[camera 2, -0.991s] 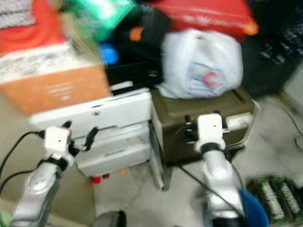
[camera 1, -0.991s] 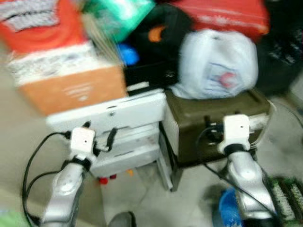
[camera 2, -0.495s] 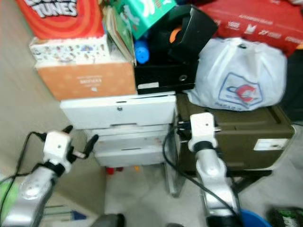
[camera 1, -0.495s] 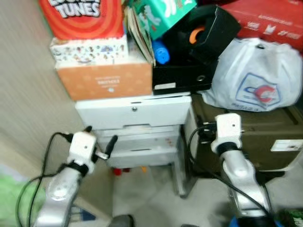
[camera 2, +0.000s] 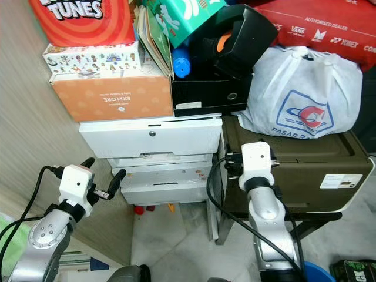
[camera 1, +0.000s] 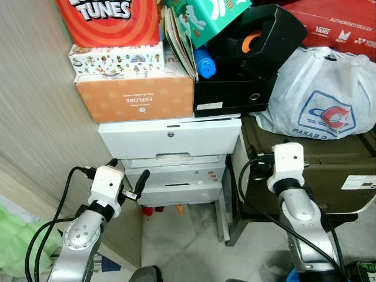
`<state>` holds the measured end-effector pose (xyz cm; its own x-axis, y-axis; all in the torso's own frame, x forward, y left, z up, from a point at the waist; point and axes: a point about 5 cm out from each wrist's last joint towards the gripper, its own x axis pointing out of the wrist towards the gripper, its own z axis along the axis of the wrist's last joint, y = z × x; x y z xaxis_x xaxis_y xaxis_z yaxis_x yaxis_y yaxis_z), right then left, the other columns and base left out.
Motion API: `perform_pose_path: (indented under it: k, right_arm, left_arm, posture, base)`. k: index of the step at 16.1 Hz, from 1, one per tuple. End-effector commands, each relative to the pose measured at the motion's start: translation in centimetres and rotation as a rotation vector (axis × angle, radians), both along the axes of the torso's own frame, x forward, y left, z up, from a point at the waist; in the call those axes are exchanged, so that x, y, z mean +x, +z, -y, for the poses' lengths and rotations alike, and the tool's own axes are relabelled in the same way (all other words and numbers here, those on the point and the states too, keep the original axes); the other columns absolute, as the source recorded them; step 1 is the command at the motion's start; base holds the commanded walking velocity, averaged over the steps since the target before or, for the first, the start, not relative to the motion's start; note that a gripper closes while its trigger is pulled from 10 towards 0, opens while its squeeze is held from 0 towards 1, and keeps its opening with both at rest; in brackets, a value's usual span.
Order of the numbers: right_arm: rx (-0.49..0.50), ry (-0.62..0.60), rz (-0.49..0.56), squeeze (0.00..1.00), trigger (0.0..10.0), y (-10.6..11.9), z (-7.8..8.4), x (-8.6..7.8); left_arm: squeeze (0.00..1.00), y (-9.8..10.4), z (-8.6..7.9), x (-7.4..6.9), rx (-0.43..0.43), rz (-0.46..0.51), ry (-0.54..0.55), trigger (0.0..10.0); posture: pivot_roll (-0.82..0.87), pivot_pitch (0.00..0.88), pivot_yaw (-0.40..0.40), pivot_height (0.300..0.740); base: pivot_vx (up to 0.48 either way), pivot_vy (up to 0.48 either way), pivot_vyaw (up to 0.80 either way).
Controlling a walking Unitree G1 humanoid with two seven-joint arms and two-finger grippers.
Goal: Clean up the room
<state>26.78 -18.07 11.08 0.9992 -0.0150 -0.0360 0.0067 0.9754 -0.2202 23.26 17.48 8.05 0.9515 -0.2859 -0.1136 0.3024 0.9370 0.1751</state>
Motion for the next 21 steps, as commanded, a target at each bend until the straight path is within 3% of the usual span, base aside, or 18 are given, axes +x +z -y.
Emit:
perform_pose_path:
  k: [1,17,21]
  right_arm:
    - [0.003,-0.003,0.007,0.00,10.0,0.30,0.09,0.08]
    - [-0.006,0.013,0.001,0.00,10.0,0.26,-0.07,0.39]
    - [-0.009,0.015,0.002,0.00,10.0,0.38,0.00,0.57]
  left_arm:
    - [0.00,0.16,-0.27,-0.07,0.009,0.000,0.010,10.0]
    - [0.00,0.06,0.56,-0.19,0.006,-0.002,-0.035,10.0]
    - [0.00,0.03,0.63,-0.17,0.006,-0.001,-0.029,10.0]
  posture:
    - [-0.04,0.078,0.008,0.740]
    - [-0.03,0.069,-0.003,0.740]
    - [-0.03,0.071,-0.008,0.740]
  base:
    - [0.000,0.000,0.00]
    - [0.000,0.000,0.00]
    - [-0.287,0.000,0.00]
